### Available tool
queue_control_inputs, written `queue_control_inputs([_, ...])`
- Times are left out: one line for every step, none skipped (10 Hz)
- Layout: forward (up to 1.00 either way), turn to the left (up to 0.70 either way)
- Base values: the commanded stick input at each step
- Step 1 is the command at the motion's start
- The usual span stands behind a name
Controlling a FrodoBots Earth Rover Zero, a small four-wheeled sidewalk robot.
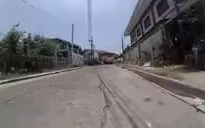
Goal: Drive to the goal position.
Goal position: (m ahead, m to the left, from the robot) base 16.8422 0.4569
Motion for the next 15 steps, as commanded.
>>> queue_control_inputs([1.00,0.00])
queue_control_inputs([1.00,0.00])
queue_control_inputs([1.00,0.00])
queue_control_inputs([1.00,0.00])
queue_control_inputs([1.00,0.00])
queue_control_inputs([1.00,0.00])
queue_control_inputs([1.00,0.00])
queue_control_inputs([1.00,0.00])
queue_control_inputs([1.00,0.00])
queue_control_inputs([1.00,0.00])
queue_control_inputs([1.00,0.00])
queue_control_inputs([1.00,0.00])
queue_control_inputs([1.00,0.00])
queue_control_inputs([1.00,0.00])
queue_control_inputs([1.00,0.00])
